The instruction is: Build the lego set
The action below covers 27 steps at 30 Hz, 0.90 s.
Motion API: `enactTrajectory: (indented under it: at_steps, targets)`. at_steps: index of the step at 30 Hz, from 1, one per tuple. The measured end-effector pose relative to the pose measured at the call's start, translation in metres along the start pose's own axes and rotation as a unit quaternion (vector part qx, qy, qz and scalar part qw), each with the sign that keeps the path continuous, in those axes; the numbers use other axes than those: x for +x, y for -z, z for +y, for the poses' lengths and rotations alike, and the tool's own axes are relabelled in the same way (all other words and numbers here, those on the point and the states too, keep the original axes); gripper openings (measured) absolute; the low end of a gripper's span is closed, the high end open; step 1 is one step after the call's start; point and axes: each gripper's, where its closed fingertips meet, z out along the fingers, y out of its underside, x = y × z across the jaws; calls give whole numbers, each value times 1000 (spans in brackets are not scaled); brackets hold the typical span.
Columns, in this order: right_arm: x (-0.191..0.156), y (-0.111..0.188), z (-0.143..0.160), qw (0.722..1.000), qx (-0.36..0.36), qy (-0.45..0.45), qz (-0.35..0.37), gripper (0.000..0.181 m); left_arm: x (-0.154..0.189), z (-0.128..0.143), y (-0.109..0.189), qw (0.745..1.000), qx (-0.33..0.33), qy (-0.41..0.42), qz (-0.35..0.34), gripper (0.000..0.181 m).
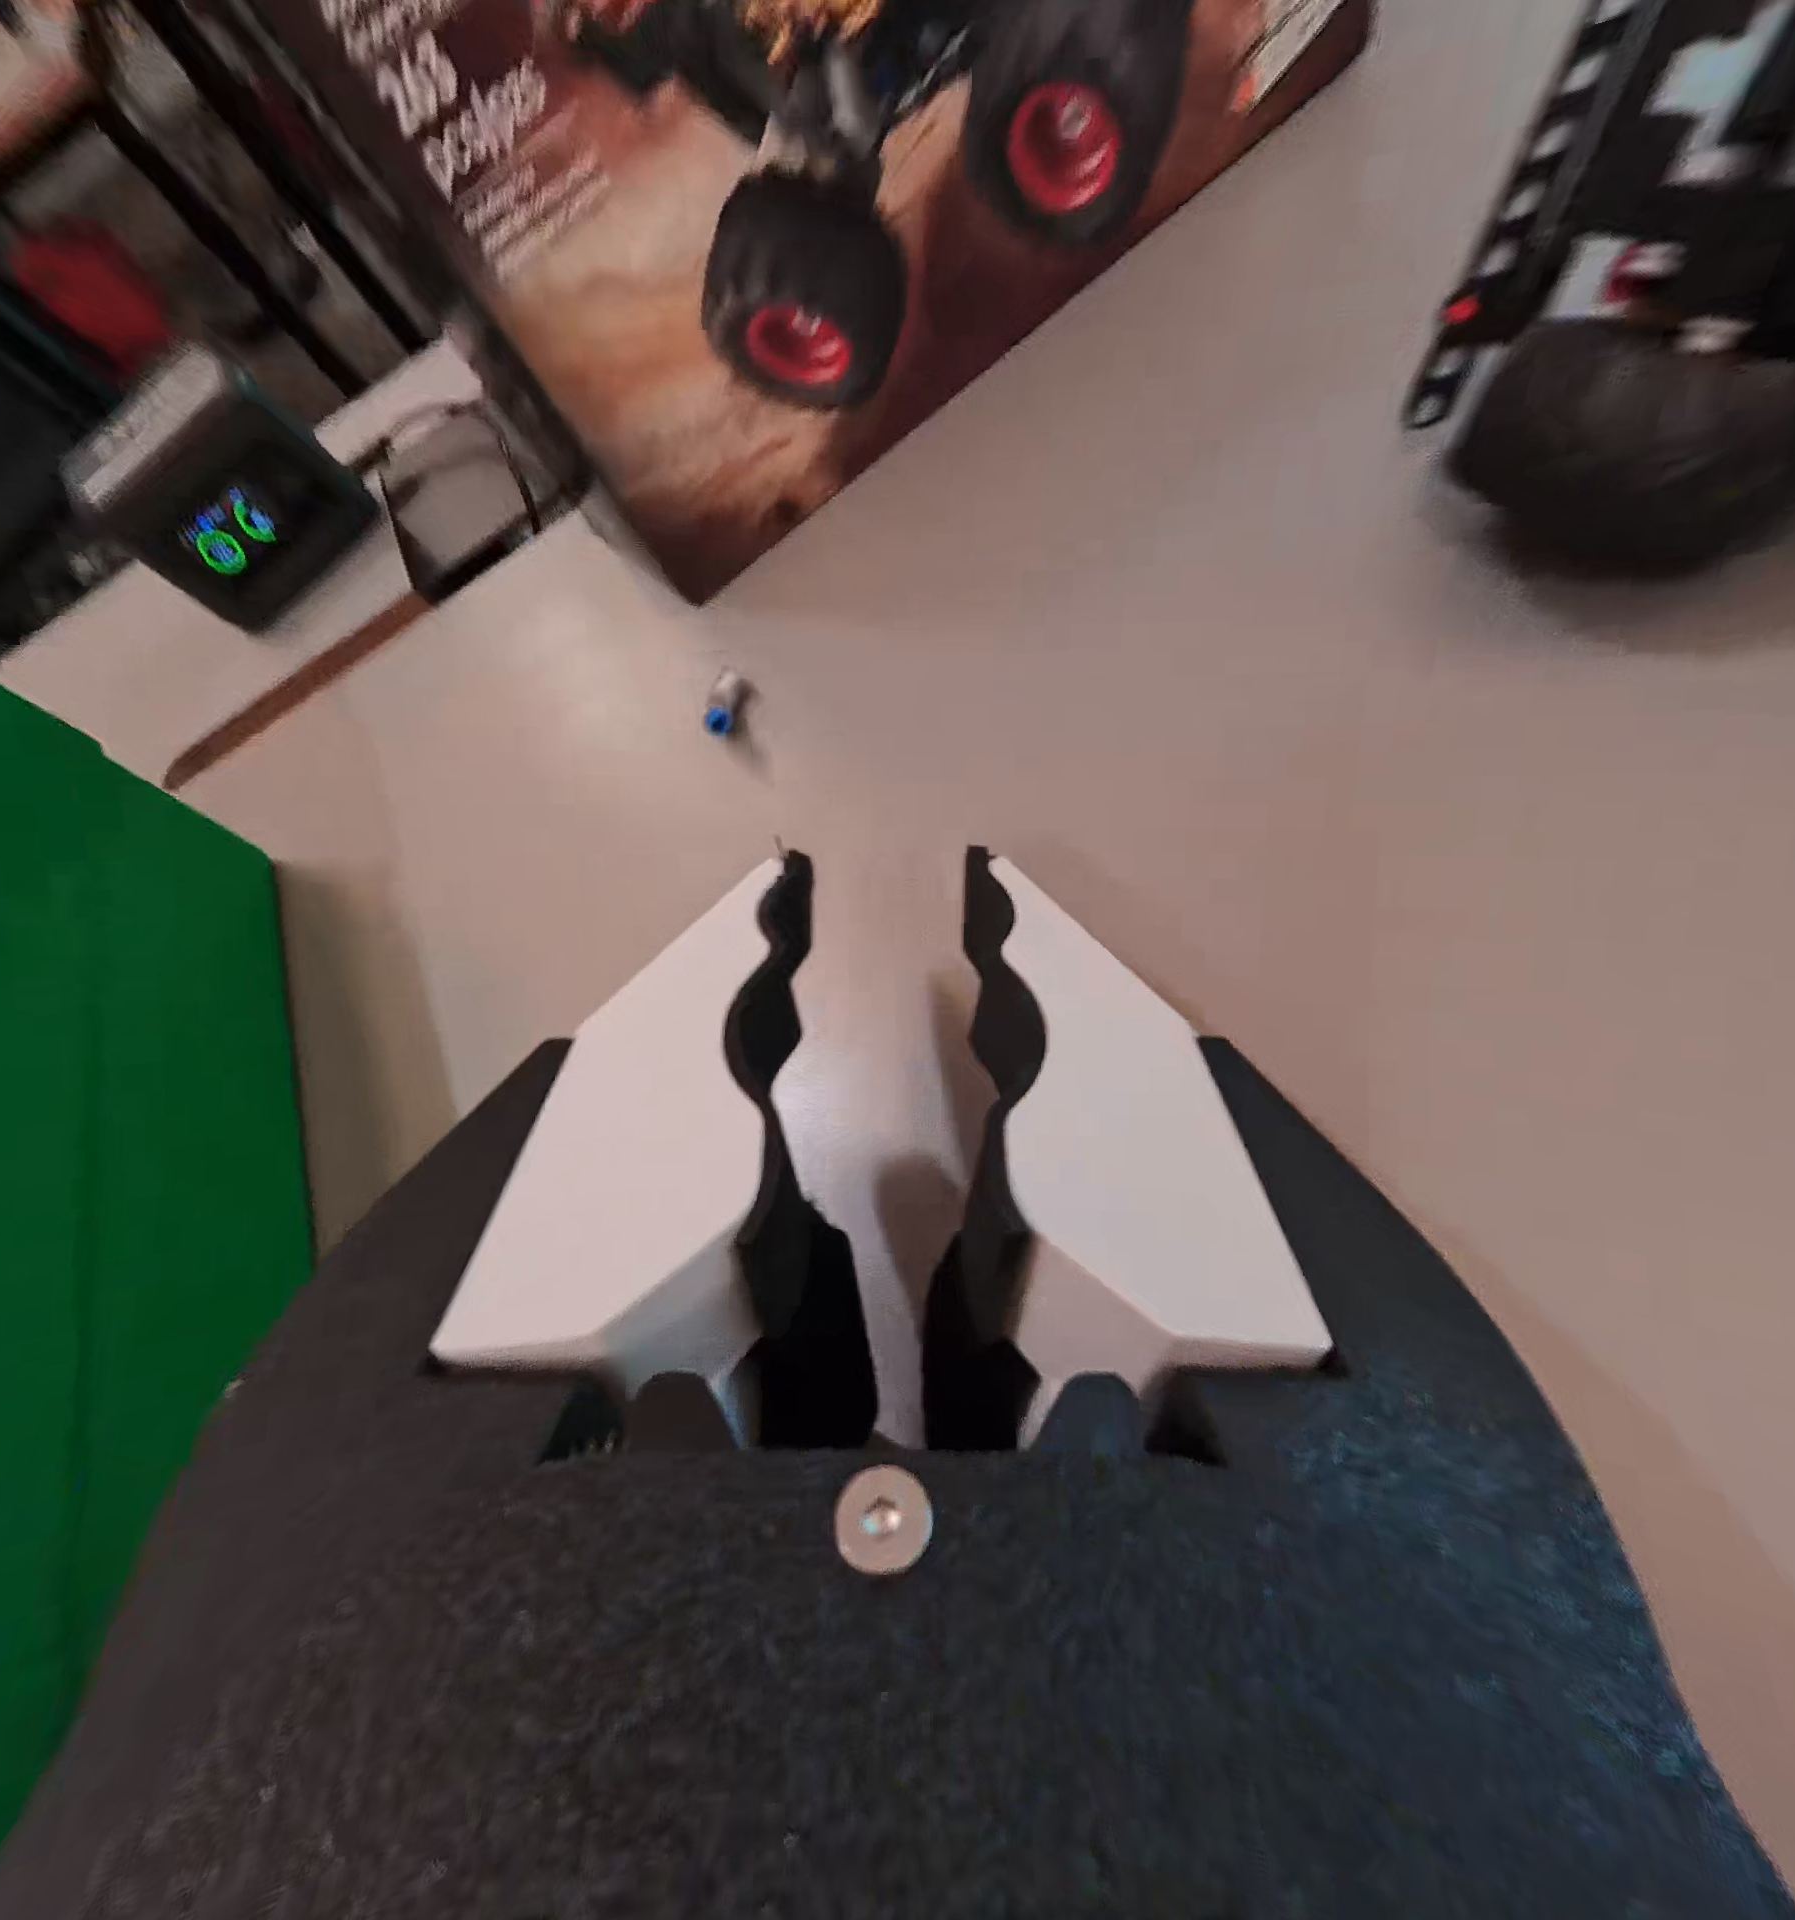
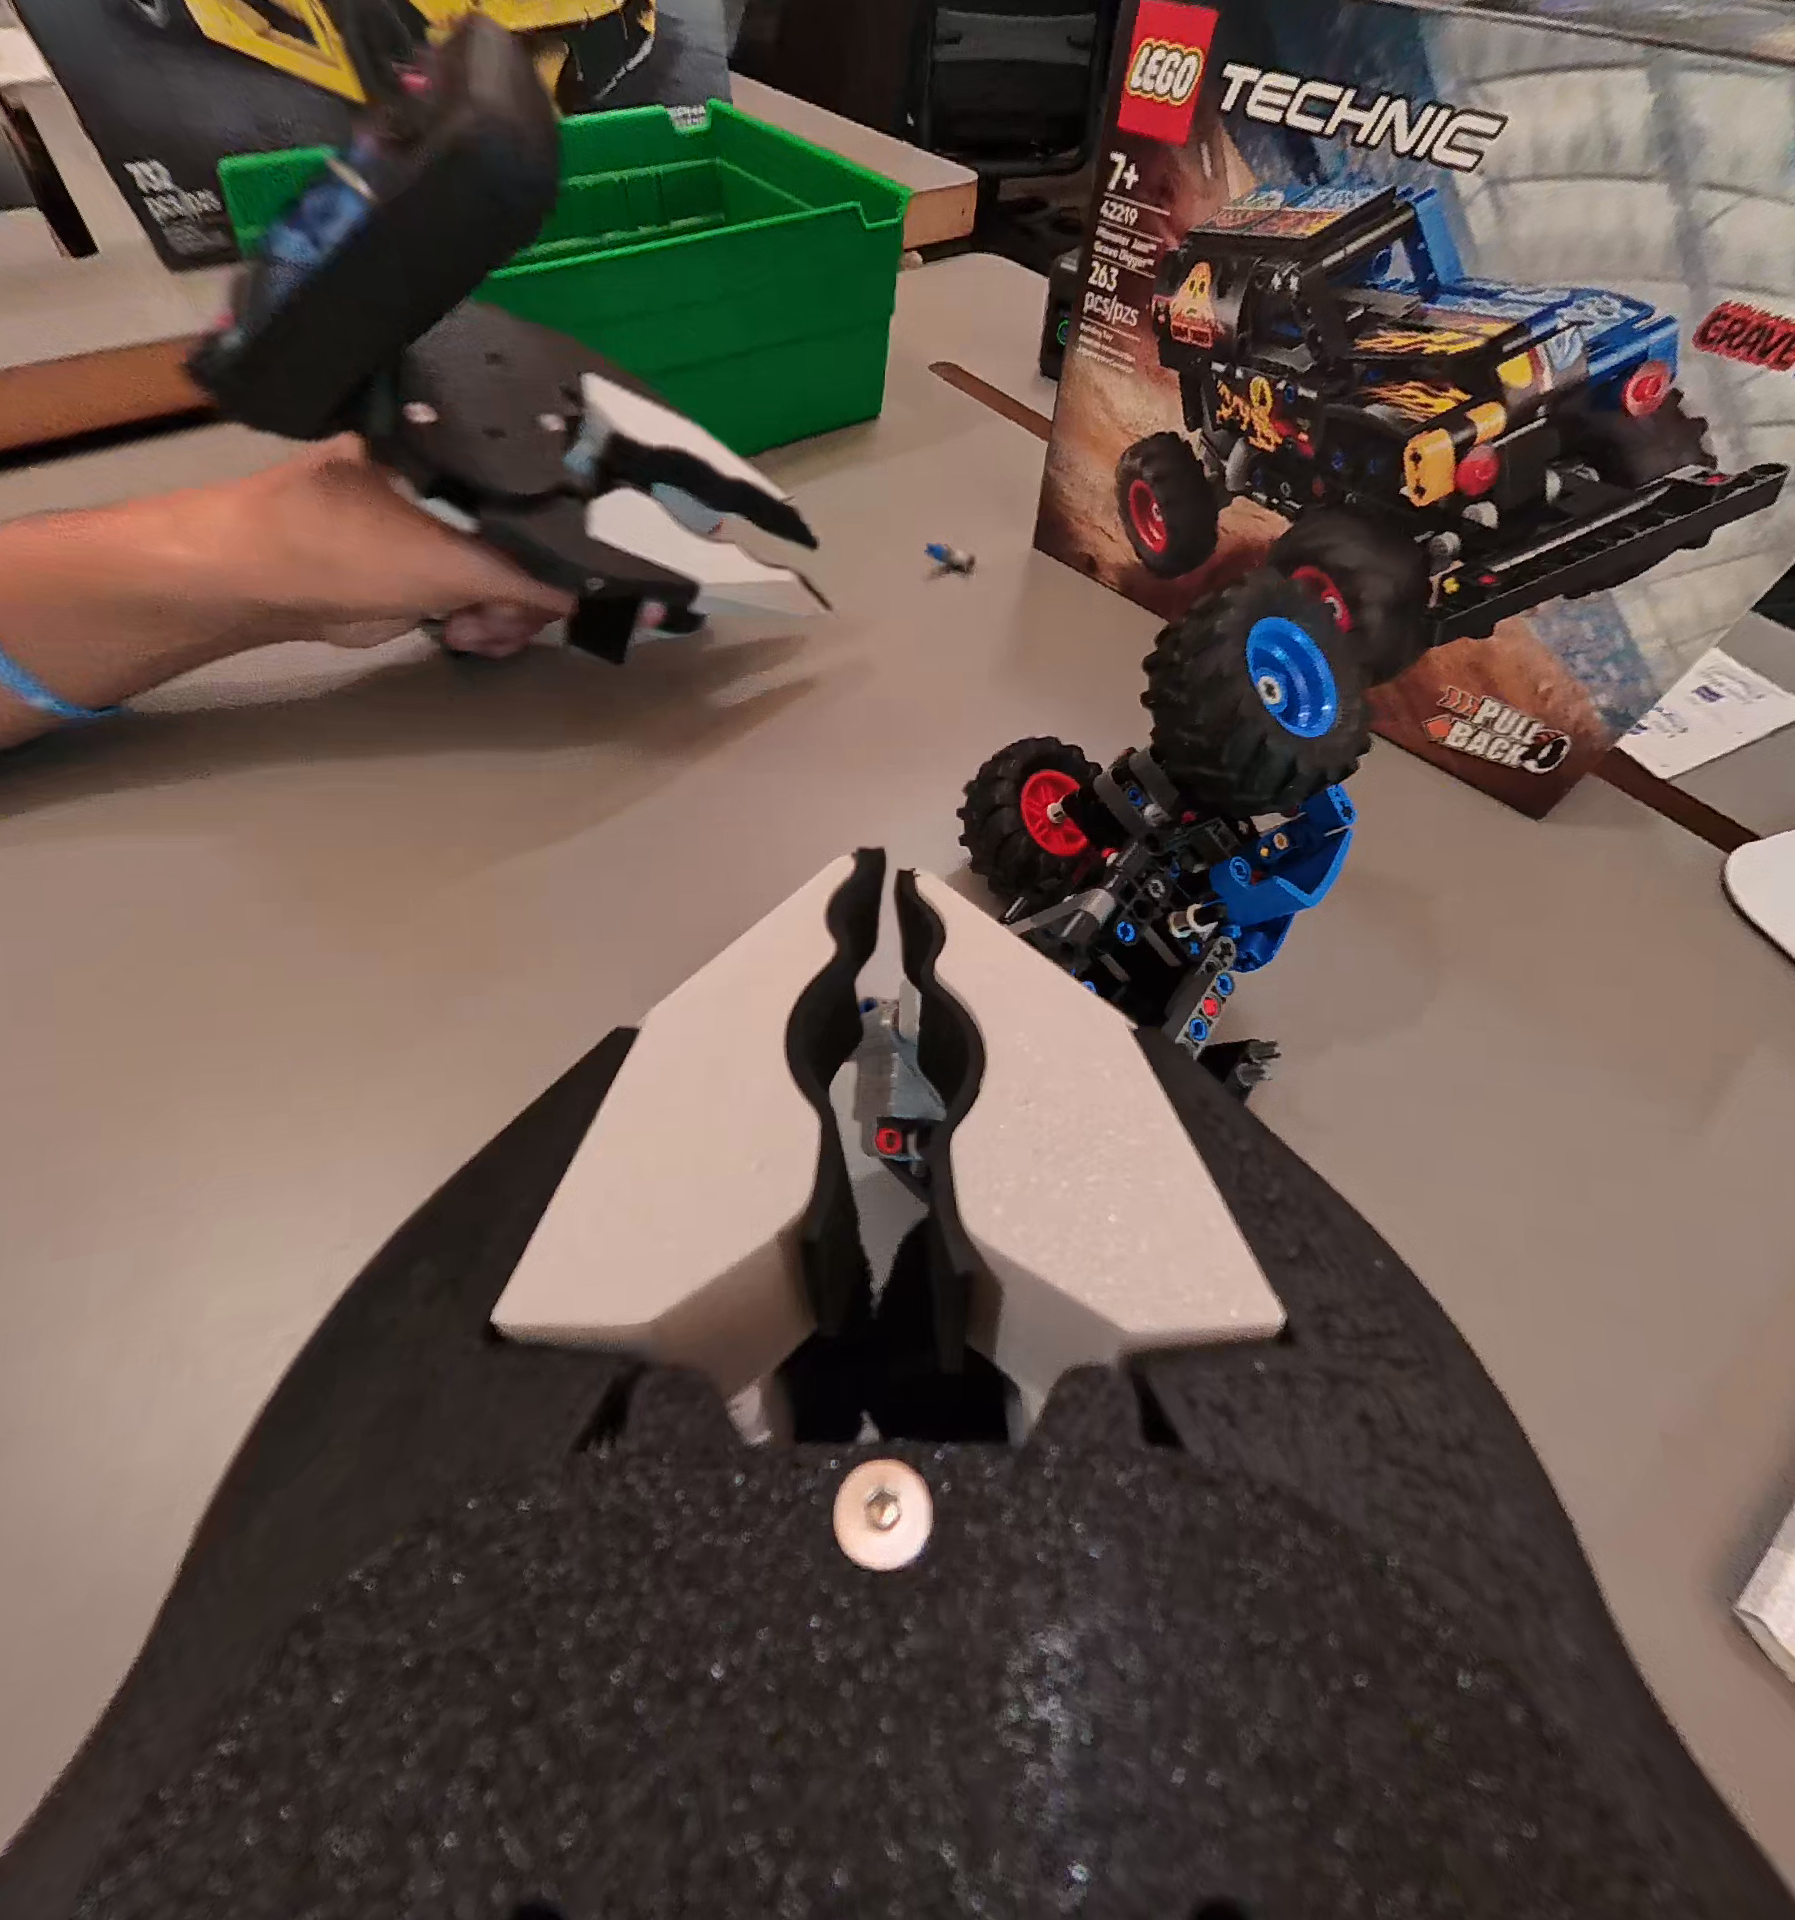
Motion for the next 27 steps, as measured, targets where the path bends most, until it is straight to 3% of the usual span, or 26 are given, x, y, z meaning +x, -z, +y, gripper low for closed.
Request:
enactTrajectory:
  at_steps: [1,4,8,15,17,19,23,27]
  targets:
    - [-2,1,-2,1000,6,-9,-12,5,-8,-2,-8,1000,-8,6,1,36]
    - [-12,2,-5,997,13,-40,-61,25,-26,-5,-32,999,-38,-7,7,41]
    - [-14,7,-13,991,32,-82,-98,32,-43,-8,-61,997,-72,23,26,44]
    - [-7,12,-17,986,47,-112,-118,30,-33,-6,-74,991,-78,82,72,9]
    - [-11,10,-15,987,44,-96,-122,28,-20,-11,-61,988,-63,101,94,7]
    - [-19,8,-14,988,40,-71,-130,30,11,-30,-32,974,-12,158,160,7]
    - [-35,-1,-19,996,47,68,-36,31,87,-79,57,901,99,292,305,7]
    - [-68,-2,-30,971,56,224,69,30,143,-94,120,839,130,373,373,7]
